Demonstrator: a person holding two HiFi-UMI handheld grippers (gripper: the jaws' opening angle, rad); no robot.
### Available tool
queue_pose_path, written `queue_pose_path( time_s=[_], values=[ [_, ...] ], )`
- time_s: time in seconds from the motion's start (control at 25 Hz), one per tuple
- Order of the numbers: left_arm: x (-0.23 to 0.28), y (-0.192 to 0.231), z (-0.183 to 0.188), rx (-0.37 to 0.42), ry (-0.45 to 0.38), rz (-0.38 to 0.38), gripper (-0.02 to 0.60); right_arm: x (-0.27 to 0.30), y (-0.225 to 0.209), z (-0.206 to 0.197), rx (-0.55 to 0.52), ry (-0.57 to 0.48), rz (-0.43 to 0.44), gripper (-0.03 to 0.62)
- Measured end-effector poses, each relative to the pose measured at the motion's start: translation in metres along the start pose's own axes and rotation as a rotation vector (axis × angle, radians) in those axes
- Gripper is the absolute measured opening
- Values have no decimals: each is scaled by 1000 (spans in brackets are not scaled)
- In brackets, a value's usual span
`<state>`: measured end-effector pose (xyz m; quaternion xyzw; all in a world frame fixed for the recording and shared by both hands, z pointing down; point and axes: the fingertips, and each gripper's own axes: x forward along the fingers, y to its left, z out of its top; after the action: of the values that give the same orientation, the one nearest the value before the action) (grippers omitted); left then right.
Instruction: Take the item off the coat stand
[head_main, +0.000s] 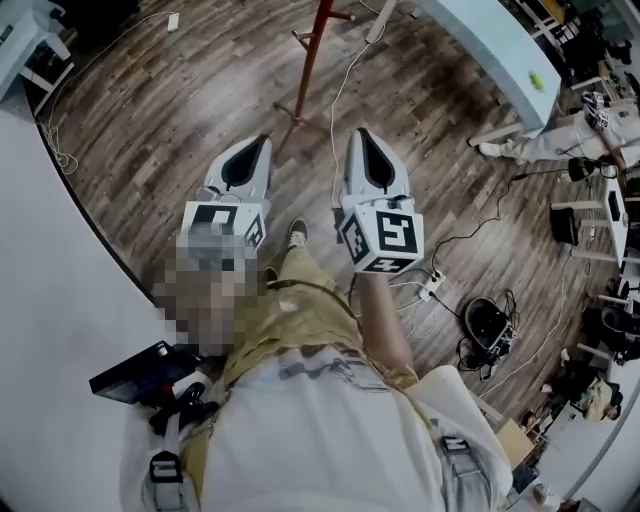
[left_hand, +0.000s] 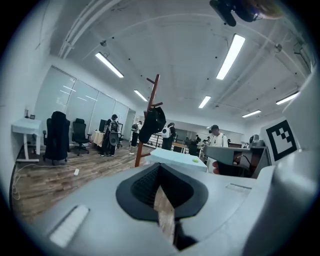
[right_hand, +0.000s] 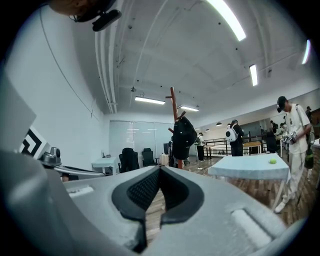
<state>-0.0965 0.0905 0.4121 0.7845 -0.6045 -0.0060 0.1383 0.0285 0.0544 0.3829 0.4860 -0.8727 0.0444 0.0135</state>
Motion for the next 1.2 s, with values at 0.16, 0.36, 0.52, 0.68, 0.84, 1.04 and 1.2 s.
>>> queue_pose_path(
  time_s=[0.16,0.36,0.52,0.68,0.84,1.04,1.2],
  values=[
    [44,1,28,24,-23,5,2,40,-22,19,-9,-15,25,-3],
    [91,-5,41,43,-15,10,2,70,-54,28,9,-26,52,-3],
    [117,-9,46,58,-10,29,3,86,-72,28,32,-24,71,-3],
    [139,-10,53,67,-7,42,2,100,-77,33,39,-30,98,-3],
    [157,-11,54,78,-7,36,2,114,-82,30,45,-26,116,-3],
    [168,-3,56,67,-9,29,2,127,-77,30,46,-21,136,-3],
    [185,11,65,56,-21,5,3,148,-76,37,29,-28,115,-3]
  ],
)
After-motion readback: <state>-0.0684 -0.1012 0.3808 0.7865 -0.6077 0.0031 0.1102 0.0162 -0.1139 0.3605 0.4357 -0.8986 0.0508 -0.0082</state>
